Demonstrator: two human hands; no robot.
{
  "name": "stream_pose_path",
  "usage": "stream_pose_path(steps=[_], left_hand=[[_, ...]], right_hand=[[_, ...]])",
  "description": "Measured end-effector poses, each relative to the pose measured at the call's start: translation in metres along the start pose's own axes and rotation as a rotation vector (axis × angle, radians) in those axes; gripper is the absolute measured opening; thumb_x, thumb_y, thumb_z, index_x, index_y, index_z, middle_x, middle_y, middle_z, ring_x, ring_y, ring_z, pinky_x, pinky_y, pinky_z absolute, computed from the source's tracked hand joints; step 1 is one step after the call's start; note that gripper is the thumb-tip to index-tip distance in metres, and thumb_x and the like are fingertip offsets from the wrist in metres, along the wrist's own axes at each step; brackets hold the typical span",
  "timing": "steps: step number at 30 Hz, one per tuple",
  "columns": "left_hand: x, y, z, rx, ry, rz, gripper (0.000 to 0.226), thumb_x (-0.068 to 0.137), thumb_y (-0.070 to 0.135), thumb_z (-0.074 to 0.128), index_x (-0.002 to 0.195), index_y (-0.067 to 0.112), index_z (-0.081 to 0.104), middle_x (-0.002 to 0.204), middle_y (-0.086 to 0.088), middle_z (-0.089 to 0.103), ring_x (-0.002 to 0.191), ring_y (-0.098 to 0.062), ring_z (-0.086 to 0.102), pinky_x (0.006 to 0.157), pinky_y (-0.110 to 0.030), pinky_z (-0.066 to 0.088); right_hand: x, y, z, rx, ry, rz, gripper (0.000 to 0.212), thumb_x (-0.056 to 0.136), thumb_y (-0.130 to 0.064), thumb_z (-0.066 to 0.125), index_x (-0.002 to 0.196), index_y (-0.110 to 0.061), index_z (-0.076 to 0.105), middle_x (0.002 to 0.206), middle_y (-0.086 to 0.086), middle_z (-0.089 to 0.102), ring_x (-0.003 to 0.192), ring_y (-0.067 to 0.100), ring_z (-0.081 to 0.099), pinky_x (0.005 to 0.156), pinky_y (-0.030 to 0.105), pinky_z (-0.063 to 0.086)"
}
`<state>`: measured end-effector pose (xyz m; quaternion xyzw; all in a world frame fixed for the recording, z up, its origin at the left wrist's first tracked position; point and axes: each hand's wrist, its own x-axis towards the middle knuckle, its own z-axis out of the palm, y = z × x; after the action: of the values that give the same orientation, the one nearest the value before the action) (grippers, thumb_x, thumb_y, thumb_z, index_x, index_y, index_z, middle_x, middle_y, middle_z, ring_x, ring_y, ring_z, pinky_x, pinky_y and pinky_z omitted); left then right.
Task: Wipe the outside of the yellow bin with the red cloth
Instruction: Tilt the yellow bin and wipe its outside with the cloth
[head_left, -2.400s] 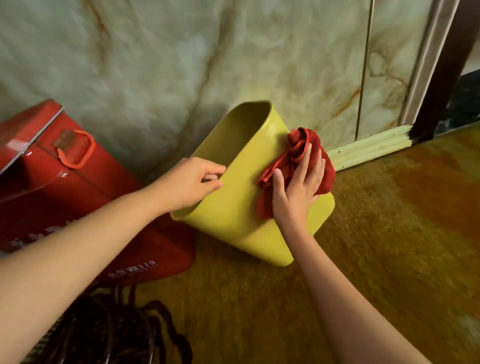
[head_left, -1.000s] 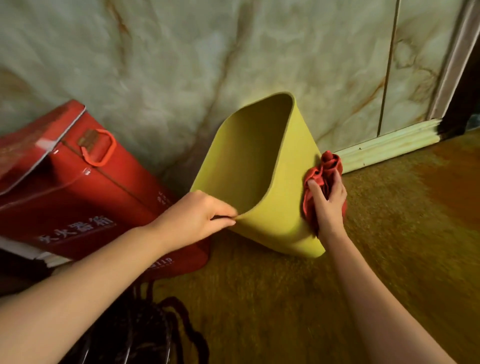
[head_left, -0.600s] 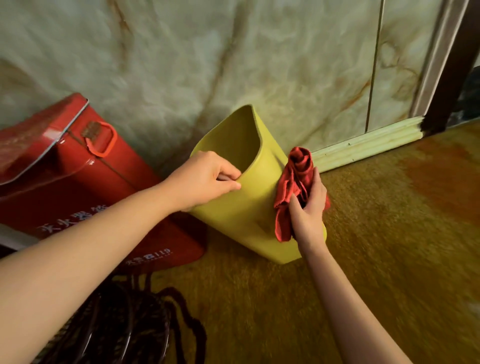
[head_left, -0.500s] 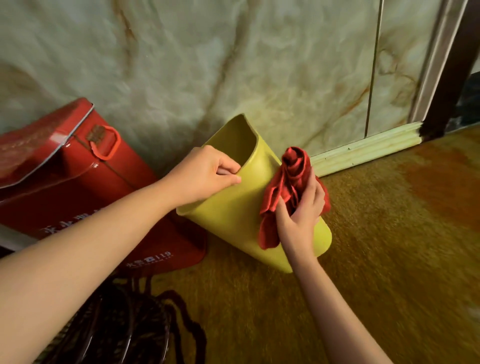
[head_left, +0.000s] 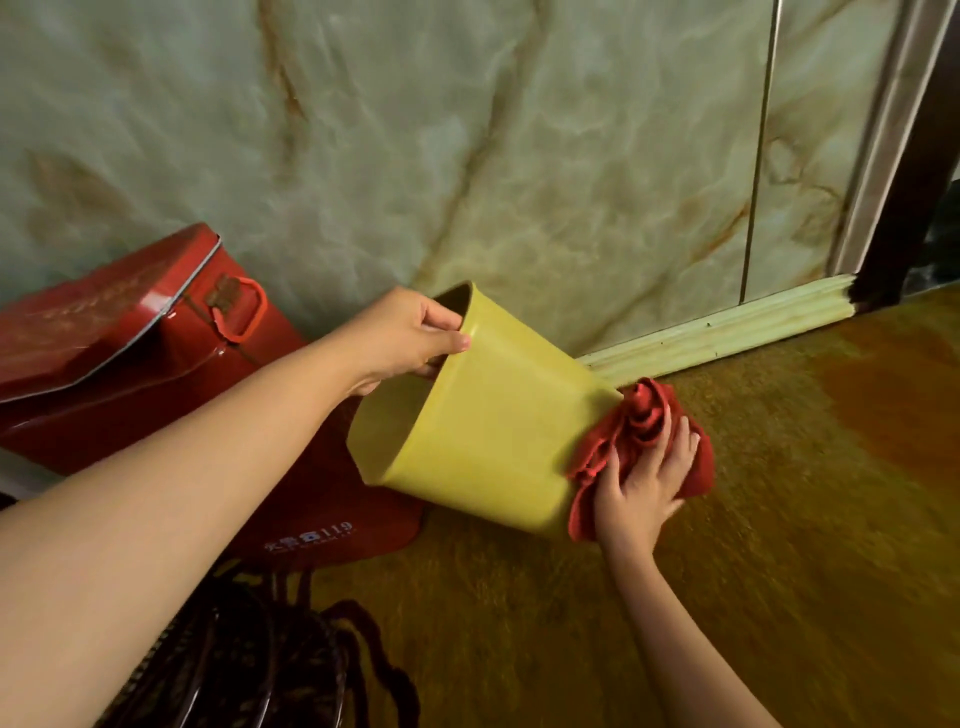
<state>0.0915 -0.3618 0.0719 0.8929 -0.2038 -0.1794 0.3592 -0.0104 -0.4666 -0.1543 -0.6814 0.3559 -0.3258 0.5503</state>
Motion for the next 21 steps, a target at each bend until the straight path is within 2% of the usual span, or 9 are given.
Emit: stream_pose_path(steps=[2,5,7,9,11,13,14,16,21], left_hand=[[0.008,0.001,0.005,0.043,0.032,0.022,0.031,0.084,0.006,0.057,0.113,-0.005,0.057,0.102,-0.013,0.061,0.065,-0.002,0.055,0.041,-0.005,0.041],[0.014,0.002,0.002,0.094,0.061,0.034,0.029,0.083,0.006,0.057,0.11,-0.006,0.058,0.098,-0.013,0.059,0.063,0.0,0.053,0.04,-0.004,0.039],[0.013,-0.003,-0.005,0.113,0.062,0.022,0.025,0.084,0.006,0.056,0.107,-0.003,0.06,0.093,-0.011,0.06,0.061,0.002,0.055,0.042,-0.003,0.04],[0.012,-0.007,-0.009,0.117,0.063,0.031,0.024,0.084,0.006,0.056,0.106,-0.001,0.062,0.089,-0.007,0.063,0.056,0.006,0.058,0.043,-0.003,0.041],[0.014,-0.007,-0.007,0.093,0.063,0.055,0.024,0.084,0.005,0.056,0.107,0.0,0.062,0.095,-0.007,0.064,0.052,0.011,0.058,0.044,-0.005,0.042],[0.019,-0.004,0.001,0.099,0.056,0.08,0.026,0.083,0.007,0.059,0.107,0.002,0.062,0.103,-0.011,0.065,0.067,0.003,0.063,0.058,-0.012,0.048],[0.021,-0.002,0.004,0.13,0.067,0.092,0.028,0.081,0.008,0.061,0.108,0.0,0.062,0.108,-0.014,0.065,0.08,-0.007,0.065,0.07,-0.018,0.047],[0.026,0.0,0.007,0.181,0.103,0.113,0.033,0.08,0.009,0.063,0.11,-0.003,0.061,0.111,-0.016,0.064,0.093,-0.018,0.06,0.081,-0.025,0.041],[0.021,-0.006,-0.009,0.277,-0.01,0.165,0.019,0.08,0.007,0.061,0.089,-0.01,0.063,0.089,-0.007,0.055,0.083,-0.016,0.048,0.081,-0.03,0.034]], right_hand=[[-0.001,-0.016,0.004,0.025,-0.01,-0.035,0.065,0.084,-0.036,0.044,0.138,-0.044,0.008,0.158,0.004,0.007,0.145,0.018,-0.005,0.108,0.069,0.008],[-0.019,-0.055,0.025,-0.035,-0.13,-0.403,0.059,0.089,-0.047,0.035,0.141,-0.045,0.008,0.158,-0.002,0.007,0.145,0.013,-0.008,0.105,0.059,0.014],[-0.023,-0.056,0.034,-0.096,-0.172,-0.504,0.058,0.09,-0.05,0.033,0.141,-0.048,0.006,0.158,-0.006,0.007,0.144,0.01,-0.009,0.102,0.059,0.017],[-0.012,-0.032,0.027,-0.101,-0.136,-0.395,0.06,0.088,-0.049,0.036,0.138,-0.053,0.004,0.157,-0.007,0.009,0.143,0.006,-0.009,0.106,0.06,0.012],[0.006,-0.001,0.01,-0.019,-0.049,-0.068,0.06,0.089,-0.04,0.041,0.134,-0.056,0.005,0.158,-0.005,0.007,0.143,0.007,-0.009,0.109,0.065,0.006],[0.022,0.023,-0.006,0.079,0.007,0.229,0.059,0.093,-0.031,0.043,0.14,-0.046,0.012,0.158,0.001,0.005,0.145,0.016,-0.007,0.11,0.066,0.005],[0.024,0.023,-0.008,0.086,0.011,0.269,0.058,0.093,-0.03,0.042,0.142,-0.042,0.014,0.158,0.003,0.005,0.145,0.019,-0.006,0.111,0.065,0.003],[0.017,0.003,-0.001,0.078,-0.011,0.132,0.06,0.088,-0.035,0.04,0.141,-0.045,0.012,0.158,0.002,0.005,0.145,0.018,-0.006,0.11,0.063,0.004],[-0.016,-0.047,0.026,-0.059,-0.161,-0.521,0.064,0.087,-0.041,0.042,0.142,-0.044,0.011,0.157,-0.002,0.011,0.145,0.014,-0.003,0.105,0.049,0.018]])
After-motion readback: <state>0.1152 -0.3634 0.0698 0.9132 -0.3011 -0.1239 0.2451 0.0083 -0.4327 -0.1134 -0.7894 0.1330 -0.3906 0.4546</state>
